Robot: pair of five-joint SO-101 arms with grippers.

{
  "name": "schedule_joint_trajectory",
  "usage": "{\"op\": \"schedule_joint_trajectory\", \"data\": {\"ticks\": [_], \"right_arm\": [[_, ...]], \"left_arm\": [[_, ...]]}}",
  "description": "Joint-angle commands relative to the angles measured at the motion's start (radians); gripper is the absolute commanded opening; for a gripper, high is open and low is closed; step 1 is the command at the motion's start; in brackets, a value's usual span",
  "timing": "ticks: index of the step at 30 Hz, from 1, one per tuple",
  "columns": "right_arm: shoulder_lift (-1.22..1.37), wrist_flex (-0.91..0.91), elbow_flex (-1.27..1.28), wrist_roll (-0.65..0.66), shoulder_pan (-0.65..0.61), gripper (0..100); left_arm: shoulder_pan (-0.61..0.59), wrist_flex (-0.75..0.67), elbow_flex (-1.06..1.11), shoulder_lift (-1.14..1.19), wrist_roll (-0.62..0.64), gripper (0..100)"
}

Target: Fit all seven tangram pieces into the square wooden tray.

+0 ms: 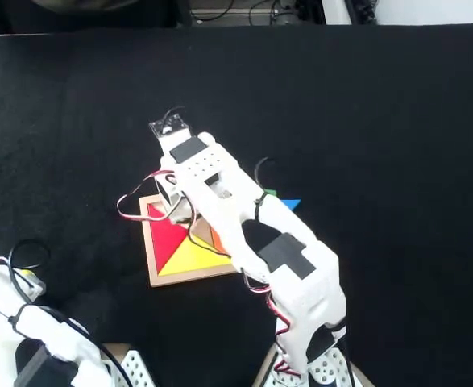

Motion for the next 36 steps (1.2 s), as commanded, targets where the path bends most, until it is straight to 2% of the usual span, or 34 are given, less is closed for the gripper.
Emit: {"op": "schedule_joint_trajectory", "data": {"ticks": [1,8,15,18,36], "right_arm": [[-0.001,-0.02,-0.065,0.008,0.008,1.1],[0.093,-0.006,-0.065,0.006,0.0,1.1],[0.077,0.029,-0.062,0.008,-0.117,1.1],[0.059,0.023,-0.067,0.006,-0.13,1.1],[0.087,-0.074,-0.076,0.014,0.058,1.1]], "left_arm": [[0.013,-0.009,-0.007,-0.02,0.0,20],[0.013,-0.009,-0.007,-0.02,0.0,20],[0.013,-0.009,-0.007,-0.02,0.0,20],[0.013,-0.009,-0.007,-0.02,0.0,20],[0.013,-0.009,-0.007,-0.02,0.0,20]]}}
